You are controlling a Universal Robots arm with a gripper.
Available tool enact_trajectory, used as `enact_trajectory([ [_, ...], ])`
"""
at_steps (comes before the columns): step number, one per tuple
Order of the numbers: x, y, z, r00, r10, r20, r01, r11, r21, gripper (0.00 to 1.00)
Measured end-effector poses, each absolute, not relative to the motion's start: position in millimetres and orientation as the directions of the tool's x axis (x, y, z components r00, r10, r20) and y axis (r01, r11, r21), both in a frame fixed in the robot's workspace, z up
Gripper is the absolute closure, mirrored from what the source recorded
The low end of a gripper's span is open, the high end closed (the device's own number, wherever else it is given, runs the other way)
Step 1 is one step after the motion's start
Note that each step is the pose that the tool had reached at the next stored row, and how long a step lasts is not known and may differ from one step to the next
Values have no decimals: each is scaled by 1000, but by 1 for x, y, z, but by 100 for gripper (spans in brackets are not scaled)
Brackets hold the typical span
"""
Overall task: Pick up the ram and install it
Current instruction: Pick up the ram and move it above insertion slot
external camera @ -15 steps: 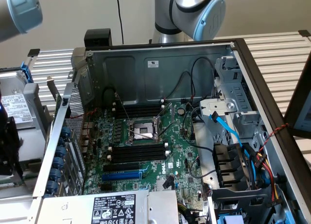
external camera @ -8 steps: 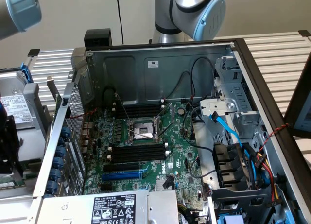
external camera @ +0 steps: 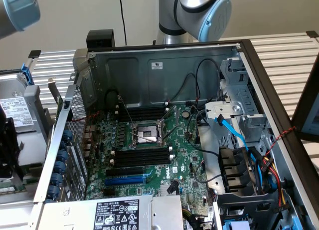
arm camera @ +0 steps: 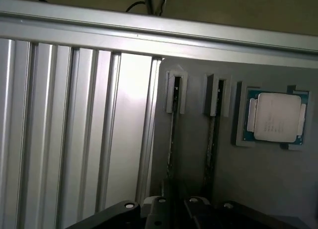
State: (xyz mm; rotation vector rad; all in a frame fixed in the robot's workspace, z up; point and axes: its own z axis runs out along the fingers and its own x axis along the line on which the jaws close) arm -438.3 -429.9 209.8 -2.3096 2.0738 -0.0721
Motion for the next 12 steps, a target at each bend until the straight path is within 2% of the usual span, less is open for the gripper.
enact_trajectory([
  [2,-439,-432,210,101,-995,11,-993,-102,-66,82],
  [3,-439,-432,208,87,-996,-15,-993,-86,-75,82],
  [12,-439,-433,206,67,-998,-16,-995,-65,-75,82],
])
